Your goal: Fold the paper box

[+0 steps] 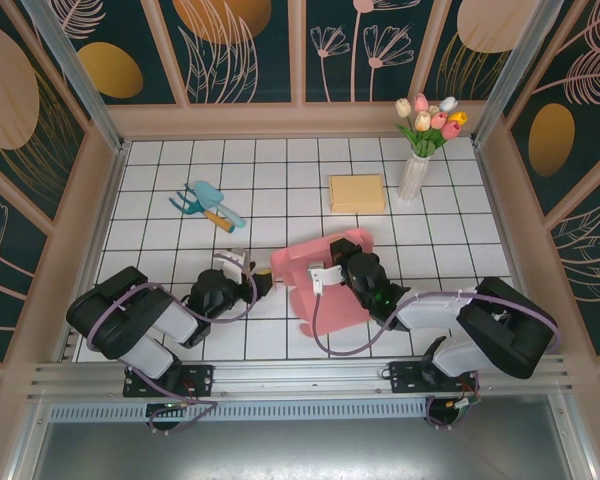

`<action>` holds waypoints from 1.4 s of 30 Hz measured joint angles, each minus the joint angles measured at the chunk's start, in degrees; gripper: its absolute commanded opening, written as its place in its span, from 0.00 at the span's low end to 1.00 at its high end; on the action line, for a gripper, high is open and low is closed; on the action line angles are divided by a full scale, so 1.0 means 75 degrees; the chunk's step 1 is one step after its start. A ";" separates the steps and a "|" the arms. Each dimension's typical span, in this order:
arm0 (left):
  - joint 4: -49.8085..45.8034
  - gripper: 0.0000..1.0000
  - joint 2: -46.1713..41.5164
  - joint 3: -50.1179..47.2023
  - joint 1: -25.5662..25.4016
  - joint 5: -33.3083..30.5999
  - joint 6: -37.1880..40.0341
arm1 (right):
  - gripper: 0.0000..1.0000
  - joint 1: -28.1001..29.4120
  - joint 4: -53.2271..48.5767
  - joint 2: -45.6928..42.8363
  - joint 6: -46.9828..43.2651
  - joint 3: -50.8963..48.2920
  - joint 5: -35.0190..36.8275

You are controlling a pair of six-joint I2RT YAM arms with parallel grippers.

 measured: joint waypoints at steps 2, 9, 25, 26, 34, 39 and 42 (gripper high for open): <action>0.0248 0.61 0.0000 -0.0087 0.0003 0.0254 0.0096 | 0.00 0.0035 0.0373 0.0184 -0.0064 0.0000 -0.0026; 0.0414 0.54 0.0000 -0.0154 0.0003 0.0825 0.0277 | 0.00 0.0047 0.0825 0.0408 -0.0085 0.0000 -0.0050; 0.0420 0.50 0.0134 0.0154 0.0003 0.1093 0.0029 | 0.00 0.0047 0.0787 0.0408 0.0090 0.0006 -0.0044; 0.0431 0.50 0.0146 0.0154 0.0003 0.1116 0.0000 | 0.00 0.0047 0.0775 0.0411 0.0093 0.0009 -0.0044; 0.0720 0.46 0.0210 0.0152 0.0003 0.1577 -0.0379 | 0.00 0.0047 0.0769 0.0542 0.0090 0.0029 -0.0006; 0.0959 0.43 0.0446 0.0154 0.0003 0.1775 -0.0597 | 0.00 0.0050 0.0816 0.0659 0.0099 0.0070 0.0050; 0.1139 0.43 0.0746 0.0227 0.0003 0.1883 -0.0761 | 0.00 0.0055 0.0819 0.0714 0.0125 0.0073 0.0102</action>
